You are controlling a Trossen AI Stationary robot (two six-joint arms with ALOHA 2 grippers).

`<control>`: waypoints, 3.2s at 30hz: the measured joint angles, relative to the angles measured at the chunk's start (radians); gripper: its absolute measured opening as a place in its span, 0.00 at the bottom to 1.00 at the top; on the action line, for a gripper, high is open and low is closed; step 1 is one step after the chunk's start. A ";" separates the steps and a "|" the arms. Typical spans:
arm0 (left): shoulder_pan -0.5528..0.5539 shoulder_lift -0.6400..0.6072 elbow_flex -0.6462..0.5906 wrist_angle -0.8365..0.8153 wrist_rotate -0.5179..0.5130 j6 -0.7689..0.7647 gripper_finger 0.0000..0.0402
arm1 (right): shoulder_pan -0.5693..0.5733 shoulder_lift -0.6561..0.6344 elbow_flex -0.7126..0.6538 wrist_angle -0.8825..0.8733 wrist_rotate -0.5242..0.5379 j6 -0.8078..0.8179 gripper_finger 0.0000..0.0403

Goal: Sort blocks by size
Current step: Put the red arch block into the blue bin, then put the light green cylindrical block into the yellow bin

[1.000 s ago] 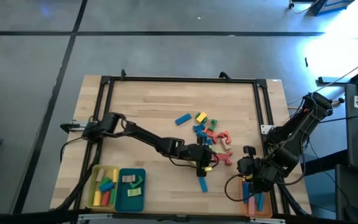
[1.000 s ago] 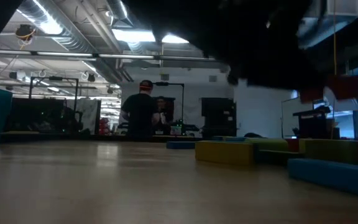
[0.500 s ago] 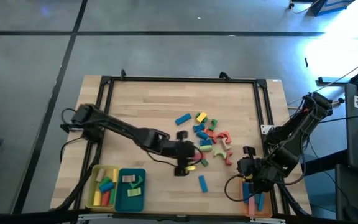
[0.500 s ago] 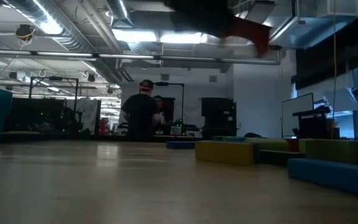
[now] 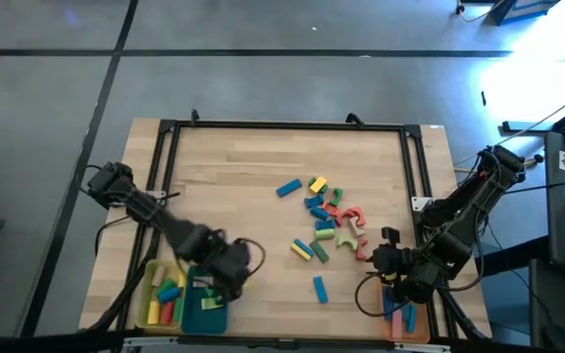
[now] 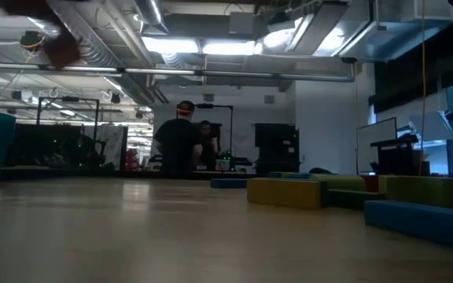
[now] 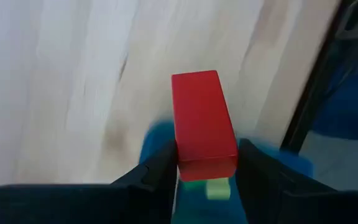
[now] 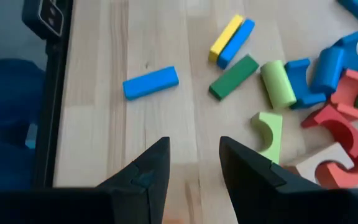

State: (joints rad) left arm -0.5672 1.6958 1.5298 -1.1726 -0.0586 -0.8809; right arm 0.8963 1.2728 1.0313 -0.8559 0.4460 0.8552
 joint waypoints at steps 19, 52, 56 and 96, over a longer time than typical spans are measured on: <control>-0.285 0.023 -0.001 -0.108 -0.025 -0.613 0.31 | 0.000 0.000 0.000 0.053 0.118 0.000 0.35; -0.268 0.099 -0.018 -0.198 -0.026 -0.668 0.31 | 0.000 0.001 0.000 0.096 0.120 0.004 0.35; -0.264 0.099 -0.053 -0.199 -0.005 -0.637 0.31 | 0.000 0.001 0.000 0.104 0.119 0.003 0.35; -0.085 -0.030 -0.050 -0.197 -0.324 -0.133 0.52 | -0.372 0.182 0.000 0.105 -0.013 -0.289 0.35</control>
State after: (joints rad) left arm -0.6521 1.6657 1.4801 -1.3698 -0.3823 -1.0135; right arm 0.5246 1.4546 1.0317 -0.7509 0.4332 0.5662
